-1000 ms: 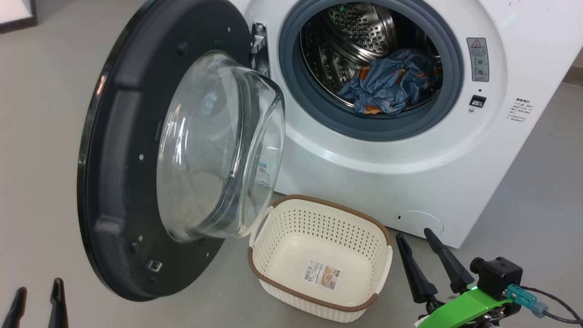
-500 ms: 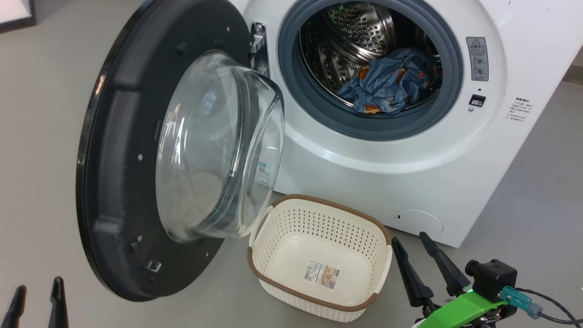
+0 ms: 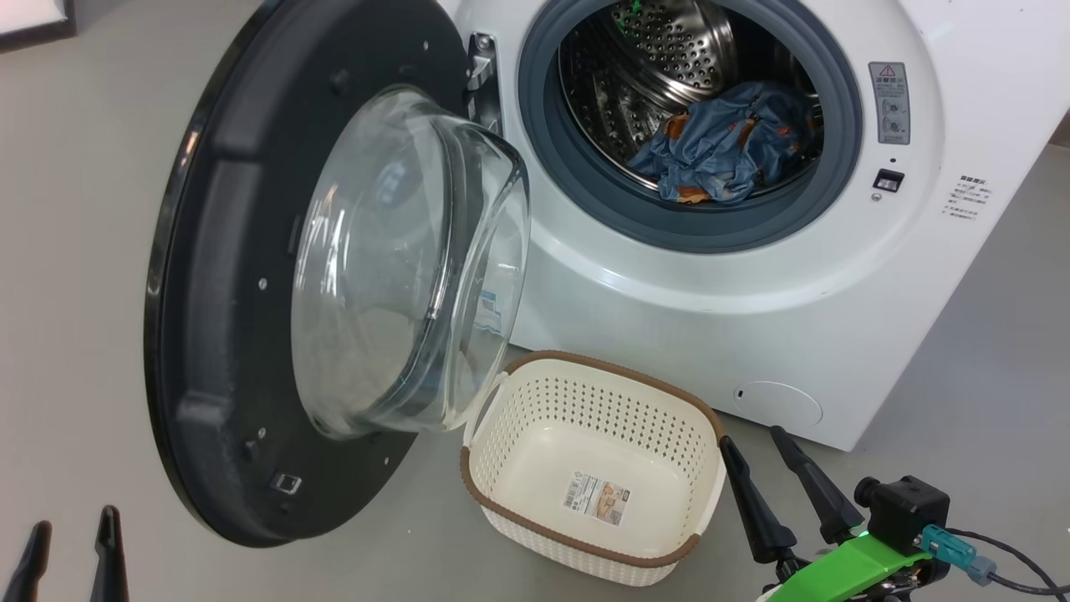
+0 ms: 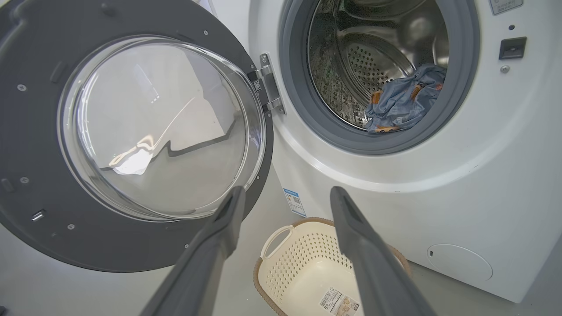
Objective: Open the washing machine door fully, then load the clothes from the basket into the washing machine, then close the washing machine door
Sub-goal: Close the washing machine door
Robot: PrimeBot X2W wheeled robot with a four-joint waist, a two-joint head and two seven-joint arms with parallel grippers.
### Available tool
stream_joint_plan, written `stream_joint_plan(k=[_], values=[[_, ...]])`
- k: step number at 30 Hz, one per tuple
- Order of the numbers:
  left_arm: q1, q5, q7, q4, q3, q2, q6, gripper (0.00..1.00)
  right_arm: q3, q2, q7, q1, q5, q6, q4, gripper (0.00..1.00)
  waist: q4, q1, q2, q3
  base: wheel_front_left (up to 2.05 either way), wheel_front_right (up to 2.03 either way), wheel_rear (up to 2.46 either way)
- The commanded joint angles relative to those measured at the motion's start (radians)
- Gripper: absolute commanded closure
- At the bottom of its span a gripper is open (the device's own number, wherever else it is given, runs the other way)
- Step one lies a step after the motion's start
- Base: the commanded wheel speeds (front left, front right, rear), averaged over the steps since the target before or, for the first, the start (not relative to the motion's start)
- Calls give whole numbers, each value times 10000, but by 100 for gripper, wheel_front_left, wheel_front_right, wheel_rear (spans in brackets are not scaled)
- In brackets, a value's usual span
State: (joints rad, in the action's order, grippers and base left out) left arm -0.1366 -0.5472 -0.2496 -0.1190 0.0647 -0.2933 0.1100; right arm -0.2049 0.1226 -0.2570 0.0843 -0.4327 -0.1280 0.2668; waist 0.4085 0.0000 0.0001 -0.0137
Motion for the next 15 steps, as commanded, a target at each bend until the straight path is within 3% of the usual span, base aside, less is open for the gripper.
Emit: stream_joint_plan(k=[1, 5, 7, 8, 9, 10, 12, 15], values=[[506, -13, -121, 281, 387, -295, 30, 0, -163, 17, -48, 285, 60, -27, -227, 0, 19, 0, -1, 18, 0, 0, 0], [622, -126, 3, 346, 410, -420, 41, 0, -156, 21, -48, 319, 57, -27, -214, 0, 57, 0, -1, 9, 0, 0, 0], [710, -44, 73, 434, 419, -635, 47, 13, -147, 21, -48, 329, 48, -27, -204, 0, 81, 0, -1, 5, 0, 0, 0], [771, -40, 124, 487, 430, -736, 52, 22, -147, 15, -48, 330, 50, -27, -200, 0, 92, 0, -1, 9, 0, 0, 0], [849, -78, 193, 535, 458, -830, 58, 54, -148, 11, -48, 333, 51, -27, -194, 0, 104, 0, -1, 13, 0, 0, 0], [945, -133, 261, 585, 508, -928, 62, 63, -150, 11, -48, 339, 48, -27, -183, 0, 117, 0, -1, 14, 0, 0, 0], [1158, -197, 438, 698, 588, -1175, 72, 100, -159, 12, -48, 358, 39, -27, -164, 0, 133, 0, -1, 20, 0, 0, 0], [1514, -425, 790, 869, 676, -1544, 97, 100, -166, -3, -48, 391, 38, -27, -154, 0, 143, 0, -1, 34, 0, 0, 0]])
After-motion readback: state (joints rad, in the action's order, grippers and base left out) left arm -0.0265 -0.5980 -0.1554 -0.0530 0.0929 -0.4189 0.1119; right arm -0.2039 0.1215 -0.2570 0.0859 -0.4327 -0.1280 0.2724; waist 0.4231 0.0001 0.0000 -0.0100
